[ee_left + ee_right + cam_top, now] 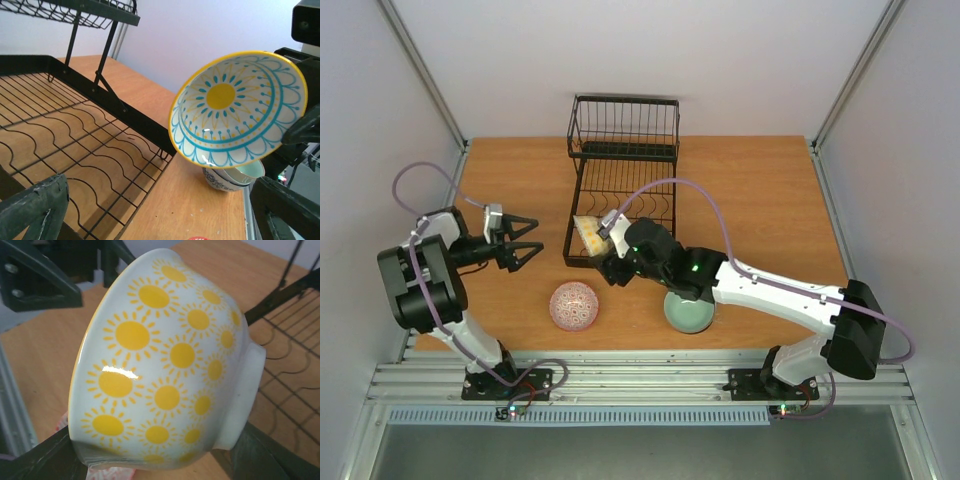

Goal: Load the bowls into the dish rack

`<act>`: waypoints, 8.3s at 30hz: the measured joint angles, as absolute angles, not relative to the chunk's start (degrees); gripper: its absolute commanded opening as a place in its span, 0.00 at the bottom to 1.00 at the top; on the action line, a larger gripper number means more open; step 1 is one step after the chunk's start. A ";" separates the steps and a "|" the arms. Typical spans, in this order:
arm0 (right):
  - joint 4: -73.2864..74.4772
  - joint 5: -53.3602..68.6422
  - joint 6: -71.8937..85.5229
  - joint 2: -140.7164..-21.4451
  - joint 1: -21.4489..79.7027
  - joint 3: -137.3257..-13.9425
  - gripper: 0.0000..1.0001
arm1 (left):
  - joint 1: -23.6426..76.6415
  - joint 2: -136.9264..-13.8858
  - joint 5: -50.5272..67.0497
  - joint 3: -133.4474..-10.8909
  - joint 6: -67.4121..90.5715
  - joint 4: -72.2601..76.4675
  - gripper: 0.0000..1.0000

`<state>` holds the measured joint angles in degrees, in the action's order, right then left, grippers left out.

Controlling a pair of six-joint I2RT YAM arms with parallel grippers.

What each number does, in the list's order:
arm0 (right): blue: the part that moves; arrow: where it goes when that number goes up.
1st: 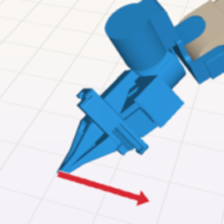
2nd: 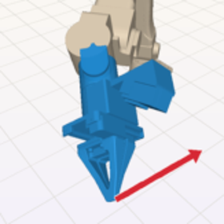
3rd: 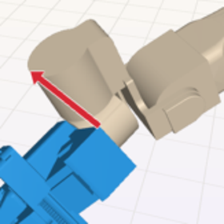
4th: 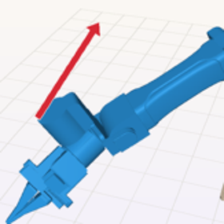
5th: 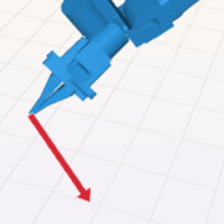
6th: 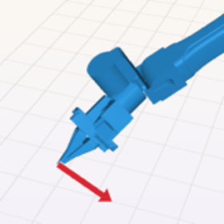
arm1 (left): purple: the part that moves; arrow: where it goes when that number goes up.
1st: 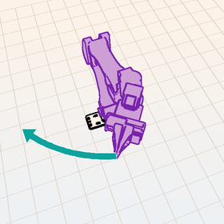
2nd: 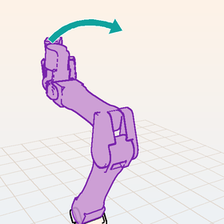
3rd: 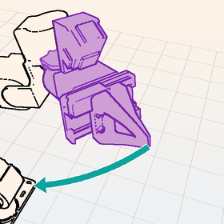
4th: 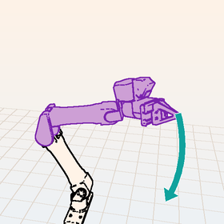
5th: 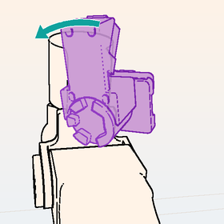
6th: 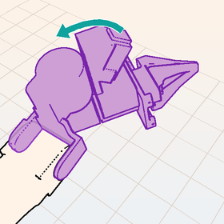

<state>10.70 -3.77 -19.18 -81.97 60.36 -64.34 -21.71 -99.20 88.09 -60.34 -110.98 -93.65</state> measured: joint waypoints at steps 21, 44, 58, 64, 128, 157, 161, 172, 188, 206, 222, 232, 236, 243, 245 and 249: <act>29.76 -18.44 -29.19 -83.50 60.36 -77.32 0.01 | -25.69 -96.38 88.47 -70.22 -89.95 -93.91 0.99; 37.52 -18.59 -31.94 -83.50 60.36 -91.79 0.01 | -17.15 -66.24 43.64 -60.73 -24.99 -38.09 0.99; 40.88 -25.21 -35.99 -95.09 60.29 -91.39 0.01 | -12.97 -80.07 30.76 -45.28 4.89 -7.84 0.99; 45.30 -29.19 -37.52 -106.02 57.84 -94.13 0.02 | -11.20 -78.76 25.39 -42.19 5.06 -1.54 0.99; 51.13 -49.39 -51.72 -145.23 41.82 -130.61 0.99 | -9.65 -78.13 22.06 -36.34 3.62 7.53 0.99; 43.13 0.38 -12.40 -94.59 57.41 -76.18 0.36 | -9.61 -77.03 24.18 -36.34 2.98 7.31 0.99; 39.44 3.64 -11.77 -97.78 59.31 -76.95 0.34 | -9.61 -77.01 24.18 -36.34 2.98 7.33 0.99; 34.89 4.23 -11.42 -104.42 60.93 -78.91 0.31 | -9.61 -77.06 24.18 -36.34 2.96 7.31 0.99; 34.28 2.07 -11.44 -109.62 62.76 -83.20 0.28 | -9.61 -77.34 24.21 -36.34 2.94 7.14 0.99; 35.68 -0.99 -11.73 -112.49 63.88 -86.19 0.07 | -9.61 -78.00 24.69 -36.56 2.90 7.01 0.99; 38.09 -5.39 -12.84 -111.48 67.07 -88.07 0.01 | -9.61 -78.00 27.22 -36.82 2.11 6.15 0.99; 39.83 -8.10 -13.80 -109.47 67.79 -88.03 0.01 | -9.32 -77.93 30.70 -36.88 1.10 5.67 0.99; 39.90 -9.08 -14.20 -108.16 67.79 -88.01 0.01 | -8.84 -76.25 33.23 -36.88 -0.36 4.69 0.99; 40.27 -9.19 -14.76 -106.72 67.79 -88.25 0.01 | -8.14 -67.26 40.88 -35.97 -6.00 2.72 0.99; 40.71 -9.28 -15.03 -106.72 67.79 -88.73 0.01 | -8.08 -64.27 43.59 -35.90 -8.64 0.05 0.99; 41.76 -10.15 -15.38 -106.39 67.79 -90.00 0.01 | -8.01 -61.10 47.35 -37.82 -16.71 -10.70 0.99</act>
